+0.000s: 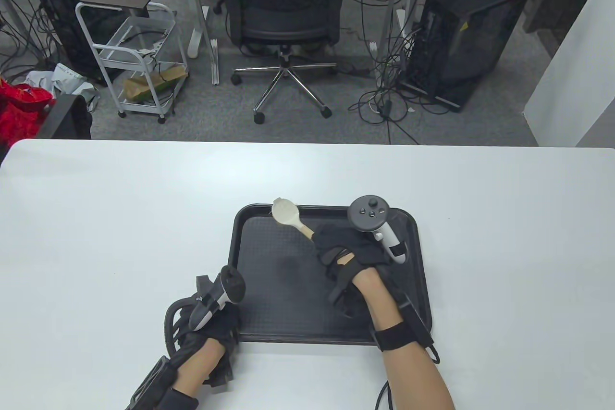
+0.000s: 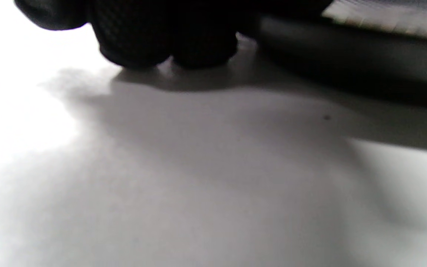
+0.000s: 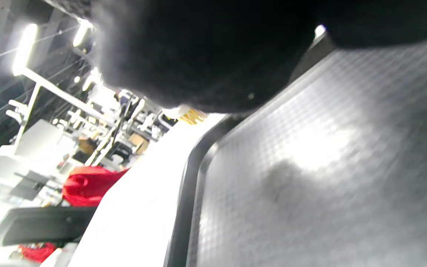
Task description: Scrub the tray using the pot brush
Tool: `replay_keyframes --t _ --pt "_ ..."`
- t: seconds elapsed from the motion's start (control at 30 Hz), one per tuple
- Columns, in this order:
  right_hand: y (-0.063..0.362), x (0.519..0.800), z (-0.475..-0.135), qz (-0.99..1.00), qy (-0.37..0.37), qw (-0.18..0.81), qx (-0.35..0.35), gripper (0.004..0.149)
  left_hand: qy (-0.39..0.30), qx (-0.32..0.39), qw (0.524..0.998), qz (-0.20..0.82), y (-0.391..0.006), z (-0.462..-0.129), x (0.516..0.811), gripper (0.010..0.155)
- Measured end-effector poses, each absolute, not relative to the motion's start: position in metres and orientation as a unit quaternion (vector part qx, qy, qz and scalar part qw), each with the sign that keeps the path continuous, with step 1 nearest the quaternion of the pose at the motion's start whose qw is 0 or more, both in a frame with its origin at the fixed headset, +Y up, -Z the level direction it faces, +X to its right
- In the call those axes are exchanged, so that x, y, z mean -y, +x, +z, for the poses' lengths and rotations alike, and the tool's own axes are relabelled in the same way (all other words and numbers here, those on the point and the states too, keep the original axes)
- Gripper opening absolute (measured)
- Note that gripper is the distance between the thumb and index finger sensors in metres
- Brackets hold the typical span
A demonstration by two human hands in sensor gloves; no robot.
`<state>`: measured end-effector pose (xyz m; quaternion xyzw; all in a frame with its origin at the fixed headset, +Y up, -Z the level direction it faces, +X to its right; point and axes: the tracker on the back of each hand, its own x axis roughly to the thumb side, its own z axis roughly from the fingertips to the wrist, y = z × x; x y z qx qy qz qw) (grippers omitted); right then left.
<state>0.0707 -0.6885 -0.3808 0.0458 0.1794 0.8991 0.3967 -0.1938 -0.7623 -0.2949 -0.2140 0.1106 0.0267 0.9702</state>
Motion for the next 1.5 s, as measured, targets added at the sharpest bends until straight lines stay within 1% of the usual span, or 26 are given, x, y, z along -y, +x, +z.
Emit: replay_keyframes --t 0.13,0.3,0.53,0.67,0.93,1.17,1.3,1.5 --pt "0.041 0.707 -0.378 0.899 0.05 0.393 -0.188 0.053 -0.213 -0.111 0.97 0.027 -0.194 -0.295 0.762 0.068" --pt "0.022 0.723 -0.375 0.908 0.047 0.373 -0.187 0.054 -0.214 -0.11 0.97 0.027 -0.194 -0.295 0.762 0.068" --pt "0.008 0.739 -0.373 0.905 0.054 0.37 -0.203 0.054 -0.214 -0.11 0.97 0.025 -0.194 -0.295 0.762 0.068" --pt "0.009 0.742 -0.375 0.902 0.049 0.373 -0.212 0.054 -0.213 -0.111 0.97 0.026 -0.194 -0.295 0.763 0.068" --pt "0.041 0.73 -0.385 0.906 0.034 0.334 -0.259 0.054 -0.213 -0.111 0.97 0.026 -0.194 -0.295 0.763 0.068" --pt "0.083 0.717 -0.393 0.911 0.013 0.301 -0.283 0.054 -0.213 -0.111 0.97 0.026 -0.194 -0.295 0.763 0.068" --pt "0.116 0.71 -0.397 0.912 -0.002 0.289 -0.292 0.053 -0.213 -0.111 0.97 0.026 -0.194 -0.295 0.763 0.068" --pt "0.176 0.705 -0.397 0.901 -0.05 0.317 -0.29 0.053 -0.213 -0.111 0.97 0.026 -0.194 -0.295 0.763 0.068"
